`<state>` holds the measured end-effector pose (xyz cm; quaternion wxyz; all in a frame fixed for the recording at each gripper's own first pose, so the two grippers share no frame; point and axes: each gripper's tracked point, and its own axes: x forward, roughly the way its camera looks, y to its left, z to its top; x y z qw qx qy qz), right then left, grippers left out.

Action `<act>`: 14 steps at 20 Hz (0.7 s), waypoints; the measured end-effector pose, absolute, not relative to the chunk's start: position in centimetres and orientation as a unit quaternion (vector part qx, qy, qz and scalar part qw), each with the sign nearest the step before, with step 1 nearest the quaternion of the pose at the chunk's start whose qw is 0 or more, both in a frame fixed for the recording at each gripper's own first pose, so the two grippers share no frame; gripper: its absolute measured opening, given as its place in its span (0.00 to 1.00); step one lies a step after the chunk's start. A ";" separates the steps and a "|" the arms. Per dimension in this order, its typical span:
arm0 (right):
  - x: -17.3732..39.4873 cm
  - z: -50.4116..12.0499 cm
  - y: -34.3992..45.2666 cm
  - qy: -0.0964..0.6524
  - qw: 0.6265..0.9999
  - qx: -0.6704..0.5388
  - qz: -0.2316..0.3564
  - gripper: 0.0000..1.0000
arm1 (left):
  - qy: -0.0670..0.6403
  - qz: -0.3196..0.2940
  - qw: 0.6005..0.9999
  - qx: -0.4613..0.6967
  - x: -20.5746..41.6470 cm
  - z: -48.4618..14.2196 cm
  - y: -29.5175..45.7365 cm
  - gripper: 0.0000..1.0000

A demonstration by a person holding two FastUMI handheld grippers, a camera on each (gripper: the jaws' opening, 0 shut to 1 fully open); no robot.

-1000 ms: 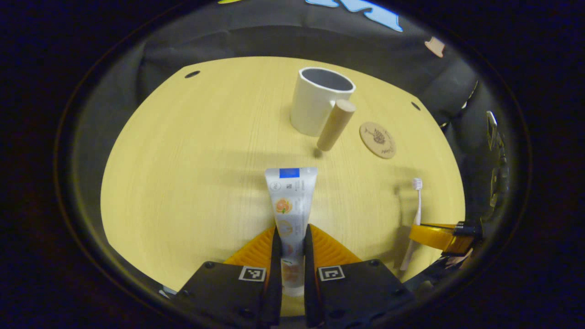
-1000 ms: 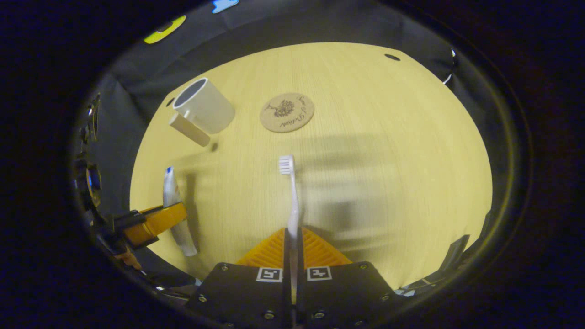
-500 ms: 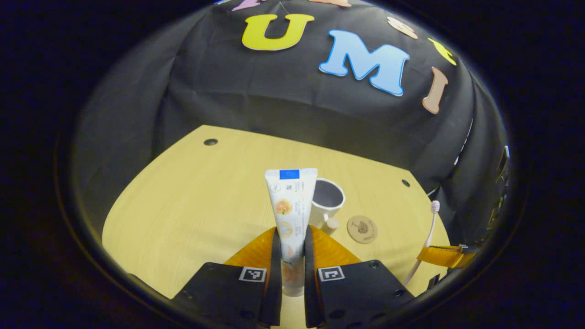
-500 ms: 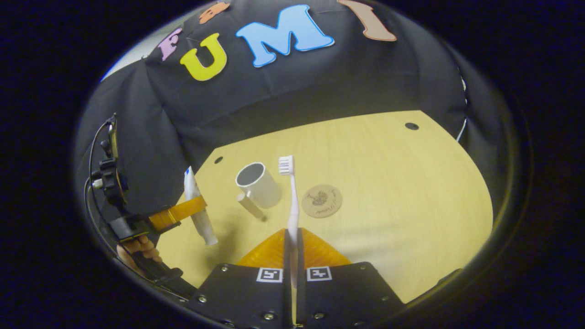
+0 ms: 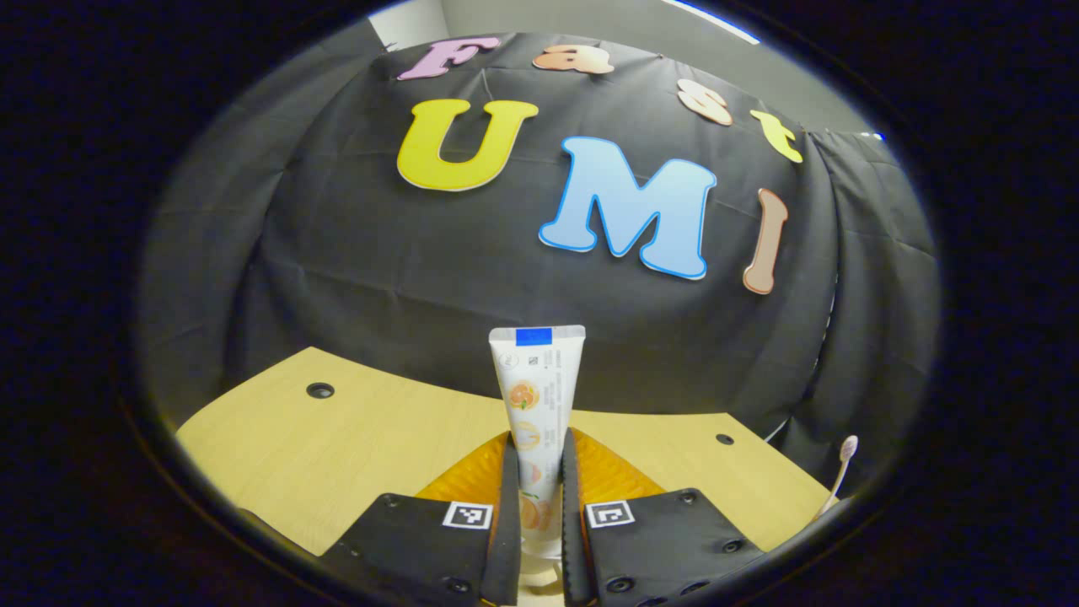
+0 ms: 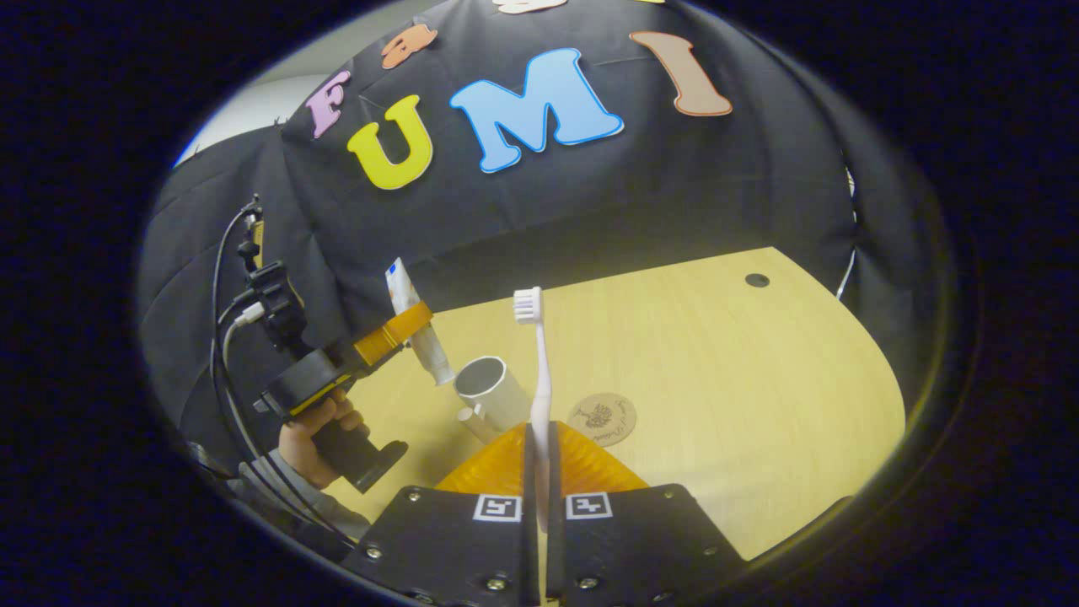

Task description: Put the toothbrush and toothpaste on the desktop into the cup, then pick up the cup and place it on the coaster on the desktop.

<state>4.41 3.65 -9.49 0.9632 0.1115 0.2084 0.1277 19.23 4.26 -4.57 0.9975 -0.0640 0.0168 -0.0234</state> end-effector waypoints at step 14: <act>4.0 -11.5 3.3 0.236 0.957 0.124 0.112 0.05 | 0.122 -0.040 0.992 0.000 22.1 -14.2 2.3 0.50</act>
